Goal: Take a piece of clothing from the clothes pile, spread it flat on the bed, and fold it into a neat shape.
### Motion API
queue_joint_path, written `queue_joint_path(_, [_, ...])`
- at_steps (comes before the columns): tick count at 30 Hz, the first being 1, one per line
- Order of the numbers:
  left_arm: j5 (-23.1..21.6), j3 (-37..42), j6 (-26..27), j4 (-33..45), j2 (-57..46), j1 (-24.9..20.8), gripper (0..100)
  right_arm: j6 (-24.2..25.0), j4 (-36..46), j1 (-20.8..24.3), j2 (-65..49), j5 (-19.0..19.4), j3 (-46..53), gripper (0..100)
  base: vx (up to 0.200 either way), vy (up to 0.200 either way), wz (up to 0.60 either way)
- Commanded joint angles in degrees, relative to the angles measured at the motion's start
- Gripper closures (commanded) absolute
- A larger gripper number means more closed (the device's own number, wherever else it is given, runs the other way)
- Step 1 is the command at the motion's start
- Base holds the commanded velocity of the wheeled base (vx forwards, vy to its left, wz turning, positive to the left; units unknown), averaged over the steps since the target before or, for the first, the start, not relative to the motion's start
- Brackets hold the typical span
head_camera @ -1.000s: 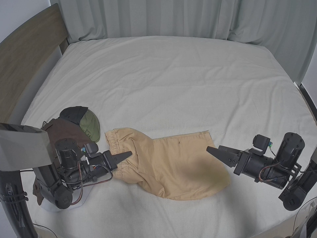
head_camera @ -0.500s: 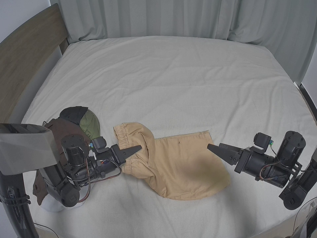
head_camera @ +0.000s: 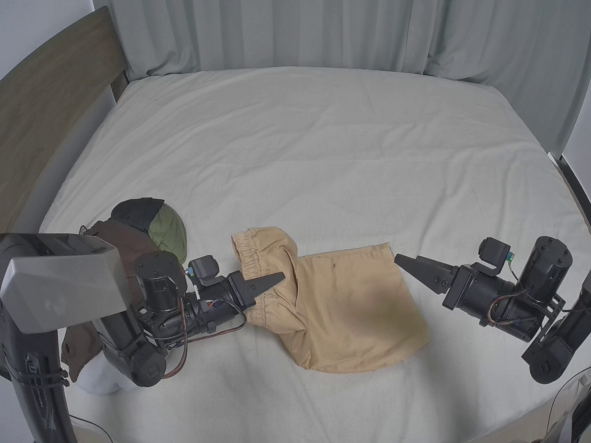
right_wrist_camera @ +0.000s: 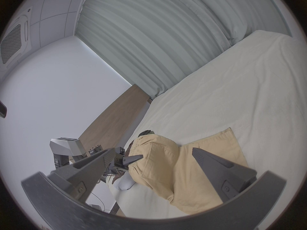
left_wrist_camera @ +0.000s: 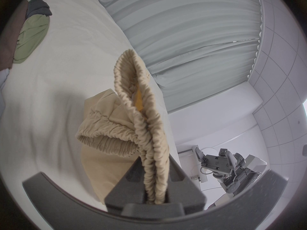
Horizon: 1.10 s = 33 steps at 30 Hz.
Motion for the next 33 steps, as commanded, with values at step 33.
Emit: queue_joint_path(33, [0.9, -11.7, -7.3, 0.1, 7.1, -7.2, 100, 0.4, 0.0, -3.5, 0.1, 1.2, -2.1, 0, 0.0, 0.0, 0.0])
